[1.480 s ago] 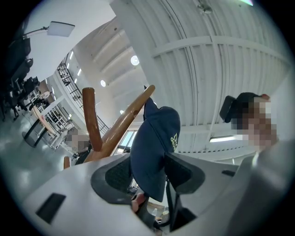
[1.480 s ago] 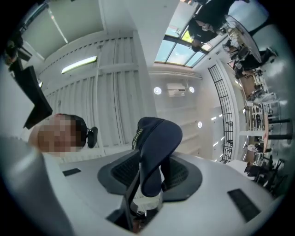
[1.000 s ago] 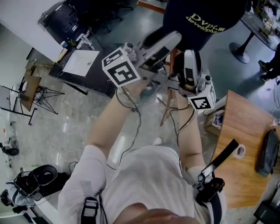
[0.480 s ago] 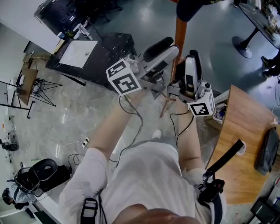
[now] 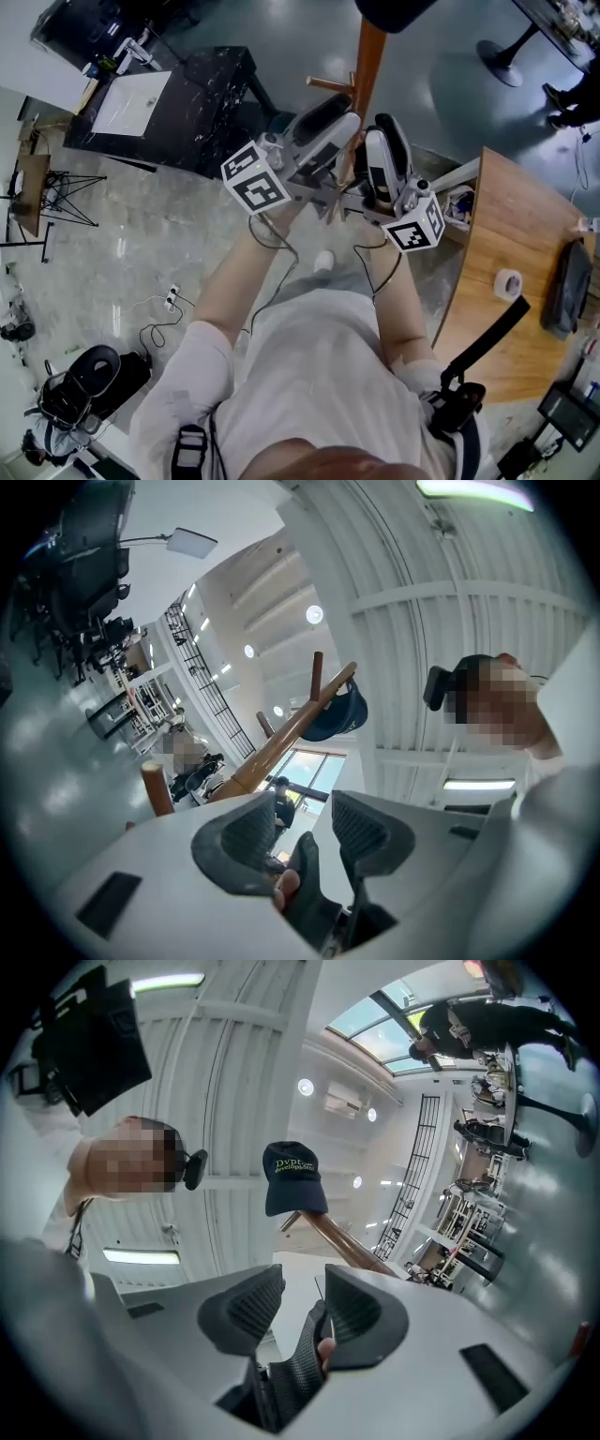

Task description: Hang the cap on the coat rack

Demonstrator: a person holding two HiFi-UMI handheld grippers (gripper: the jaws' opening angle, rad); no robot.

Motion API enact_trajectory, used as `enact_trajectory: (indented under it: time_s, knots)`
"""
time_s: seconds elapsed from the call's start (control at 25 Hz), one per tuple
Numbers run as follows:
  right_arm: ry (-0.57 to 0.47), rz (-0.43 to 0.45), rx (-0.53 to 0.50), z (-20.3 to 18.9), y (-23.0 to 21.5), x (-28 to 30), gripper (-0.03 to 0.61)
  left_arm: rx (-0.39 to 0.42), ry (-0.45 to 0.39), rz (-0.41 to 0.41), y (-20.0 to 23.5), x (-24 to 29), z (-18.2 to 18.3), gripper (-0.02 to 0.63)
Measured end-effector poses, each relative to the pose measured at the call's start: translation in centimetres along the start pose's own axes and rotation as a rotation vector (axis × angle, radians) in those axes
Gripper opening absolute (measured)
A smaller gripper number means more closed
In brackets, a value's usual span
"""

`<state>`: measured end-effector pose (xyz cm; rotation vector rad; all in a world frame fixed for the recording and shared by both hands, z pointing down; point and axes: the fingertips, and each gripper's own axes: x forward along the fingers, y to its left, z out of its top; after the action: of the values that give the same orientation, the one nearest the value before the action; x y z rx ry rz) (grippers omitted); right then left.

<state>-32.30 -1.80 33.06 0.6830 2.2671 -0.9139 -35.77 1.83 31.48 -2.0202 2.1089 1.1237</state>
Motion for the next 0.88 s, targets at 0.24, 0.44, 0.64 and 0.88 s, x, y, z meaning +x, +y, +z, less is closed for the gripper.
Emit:
enact_trajectory:
  time_s: [0.24,0.44,0.64,0.88]
  knots:
    - [0.041,-0.075,0.011,-1.5,-1.7,-1.3,0.146,-0.086,-0.032,0.029,2.2,-1.6,-2.0,0.187]
    - [0.082,-0.112,-0.017,-2.2,-1.6,-2.0,0.146,-0.127,-0.034,0.013,2.0,-2.6,-2.9,0.178]
    - [0.095,-0.098,-0.058,-1.2,0.7,-2.2,0.144,-0.179,-0.027,-0.025,-1.1,-2.4,-3.7,0.161]
    - [0.076,-0.118,-0.083,1.7,2.7,-4.3,0.144,-0.295,-0.02,-0.067,-4.7,-1.4,-5.6,0.14]
